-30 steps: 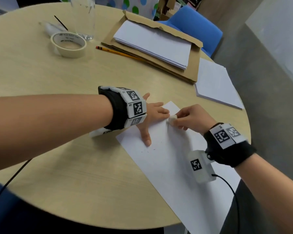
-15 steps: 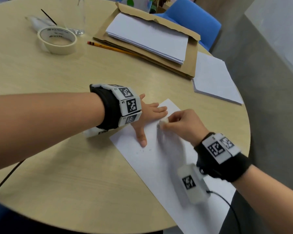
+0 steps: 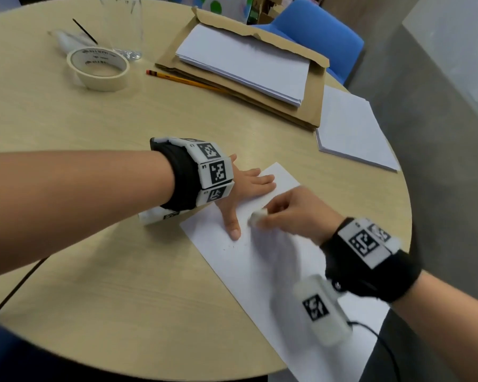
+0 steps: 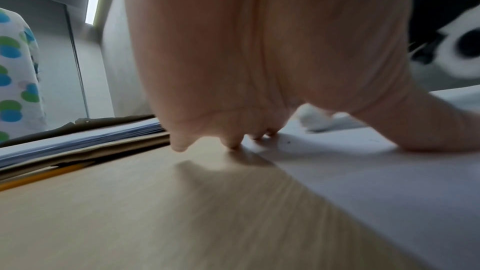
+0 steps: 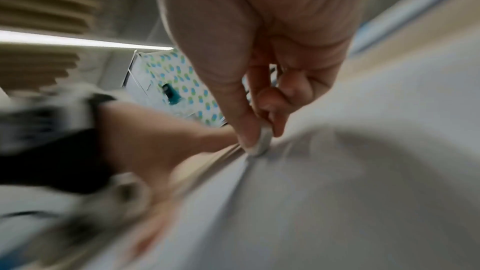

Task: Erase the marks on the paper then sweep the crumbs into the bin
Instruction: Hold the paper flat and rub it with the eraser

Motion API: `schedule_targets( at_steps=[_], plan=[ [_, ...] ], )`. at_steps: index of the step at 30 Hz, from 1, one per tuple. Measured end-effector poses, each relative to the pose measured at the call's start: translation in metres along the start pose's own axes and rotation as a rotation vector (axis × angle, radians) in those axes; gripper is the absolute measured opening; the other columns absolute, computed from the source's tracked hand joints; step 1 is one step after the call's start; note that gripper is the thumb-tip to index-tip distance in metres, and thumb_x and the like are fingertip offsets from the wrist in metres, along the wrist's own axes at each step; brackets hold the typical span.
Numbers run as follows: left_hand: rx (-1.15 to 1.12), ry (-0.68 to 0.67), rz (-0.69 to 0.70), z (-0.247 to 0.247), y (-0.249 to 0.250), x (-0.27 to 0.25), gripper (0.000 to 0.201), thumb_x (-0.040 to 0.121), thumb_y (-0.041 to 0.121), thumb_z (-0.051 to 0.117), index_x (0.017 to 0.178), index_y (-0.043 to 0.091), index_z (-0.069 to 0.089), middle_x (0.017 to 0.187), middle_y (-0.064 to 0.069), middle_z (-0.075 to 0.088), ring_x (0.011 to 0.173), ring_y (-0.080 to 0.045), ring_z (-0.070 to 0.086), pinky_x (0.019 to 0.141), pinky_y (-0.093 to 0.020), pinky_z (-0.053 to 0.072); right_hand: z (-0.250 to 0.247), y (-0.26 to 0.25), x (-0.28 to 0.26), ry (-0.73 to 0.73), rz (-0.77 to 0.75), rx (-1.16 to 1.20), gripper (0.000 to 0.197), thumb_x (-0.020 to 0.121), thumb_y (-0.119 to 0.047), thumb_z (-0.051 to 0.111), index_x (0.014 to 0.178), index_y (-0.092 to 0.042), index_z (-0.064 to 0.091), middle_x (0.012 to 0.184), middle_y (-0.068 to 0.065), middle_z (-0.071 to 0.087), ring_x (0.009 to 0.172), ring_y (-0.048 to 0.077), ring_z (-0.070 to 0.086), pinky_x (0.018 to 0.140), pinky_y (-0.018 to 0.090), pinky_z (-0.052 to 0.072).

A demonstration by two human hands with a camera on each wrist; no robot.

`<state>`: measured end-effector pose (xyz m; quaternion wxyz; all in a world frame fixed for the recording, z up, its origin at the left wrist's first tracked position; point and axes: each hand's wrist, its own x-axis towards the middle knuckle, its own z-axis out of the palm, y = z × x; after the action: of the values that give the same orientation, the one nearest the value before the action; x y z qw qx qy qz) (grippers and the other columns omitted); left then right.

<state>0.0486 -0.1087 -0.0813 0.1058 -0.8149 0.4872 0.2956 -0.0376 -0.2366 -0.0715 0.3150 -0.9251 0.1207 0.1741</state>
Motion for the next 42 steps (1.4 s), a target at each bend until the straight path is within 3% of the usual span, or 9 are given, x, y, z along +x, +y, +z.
schedule_targets(
  at_steps=[4,10,14,17,22,28,33,38,42],
  plan=[
    [-0.015,-0.008,0.005,0.0,-0.001,0.0,0.125,0.067,0.061,0.069,0.145,0.029,-0.024,0.155,0.008,-0.024,0.145,-0.017,-0.018,0.111,-0.063,-0.009,-0.017,0.008,0.012,0.177,-0.058,-0.04,0.018,0.075,-0.02,0.072,0.076,-0.002,0.071,0.057,-0.004,0.055,0.053,0.006,0.044,0.048,0.011,0.033],
    [0.021,-0.027,0.006,-0.001,0.002,0.002,0.125,0.067,0.062,0.068,0.145,0.029,-0.024,0.154,0.011,-0.025,0.144,-0.019,-0.02,0.11,-0.063,-0.01,-0.012,0.009,-0.018,-0.139,-0.159,-0.242,0.011,0.072,-0.022,0.075,0.08,-0.014,0.073,0.064,-0.011,0.06,0.053,-0.004,0.051,0.055,0.006,0.038],
    [-0.009,-0.019,0.006,-0.001,0.002,0.001,0.127,0.066,0.059,0.071,0.144,0.032,-0.024,0.155,0.011,-0.024,0.144,-0.019,-0.02,0.11,-0.065,-0.008,-0.021,0.005,0.014,0.073,-0.111,-0.183,0.022,0.075,-0.023,0.073,0.081,-0.002,0.072,0.068,0.005,0.059,0.056,0.009,0.042,0.049,0.012,0.032],
    [0.012,-0.024,-0.004,-0.002,0.003,0.001,0.127,0.066,0.06,0.07,0.145,0.03,-0.024,0.155,0.011,-0.025,0.145,-0.019,-0.019,0.11,-0.064,-0.008,-0.009,0.009,-0.001,0.147,-0.179,-0.217,0.02,0.075,-0.024,0.073,0.086,-0.008,0.073,0.071,-0.001,0.061,0.055,0.002,0.046,0.056,0.007,0.035],
    [0.053,-0.036,-0.008,-0.002,0.004,0.002,0.126,0.066,0.062,0.069,0.145,0.028,-0.023,0.154,0.011,-0.025,0.145,-0.02,-0.019,0.109,-0.064,-0.008,-0.012,0.01,-0.017,-0.129,-0.171,-0.268,0.018,0.072,-0.025,0.075,0.086,-0.014,0.075,0.064,-0.014,0.06,0.053,-0.01,0.05,0.053,0.003,0.036],
    [0.002,-0.028,-0.019,-0.002,0.004,0.001,0.127,0.066,0.058,0.072,0.145,0.03,-0.024,0.155,0.01,-0.024,0.144,-0.019,-0.02,0.11,-0.065,-0.005,-0.016,0.012,0.007,0.117,-0.162,-0.179,0.018,0.076,-0.028,0.072,0.084,-0.012,0.075,0.067,-0.002,0.062,0.052,0.0,0.049,0.052,0.005,0.036],
    [0.045,-0.043,-0.024,-0.002,0.004,0.002,0.127,0.067,0.061,0.069,0.145,0.026,-0.024,0.155,0.01,-0.025,0.144,-0.019,-0.02,0.111,-0.064,-0.004,-0.006,0.014,-0.026,-0.178,-0.188,-0.244,0.017,0.071,-0.027,0.077,0.085,-0.017,0.074,0.064,-0.015,0.06,0.054,-0.008,0.051,0.055,0.006,0.039],
    [0.002,-0.043,-0.027,-0.004,0.006,-0.001,0.126,0.067,0.056,0.072,0.145,0.03,-0.024,0.155,0.01,-0.025,0.144,-0.019,-0.02,0.112,-0.063,-0.005,-0.023,0.013,0.013,0.129,-0.135,-0.151,0.019,0.077,-0.026,0.071,0.088,-0.011,0.075,0.066,-0.002,0.061,0.056,0.003,0.046,0.05,0.006,0.035],
    [0.026,-0.043,-0.028,-0.003,0.005,0.0,0.126,0.067,0.059,0.071,0.146,0.027,-0.022,0.155,0.01,-0.025,0.144,-0.019,-0.02,0.111,-0.065,-0.003,-0.011,0.016,-0.016,0.021,-0.203,-0.237,0.017,0.073,-0.025,0.075,0.085,-0.013,0.075,0.065,-0.01,0.06,0.055,-0.003,0.052,0.056,0.005,0.038]
  ],
)
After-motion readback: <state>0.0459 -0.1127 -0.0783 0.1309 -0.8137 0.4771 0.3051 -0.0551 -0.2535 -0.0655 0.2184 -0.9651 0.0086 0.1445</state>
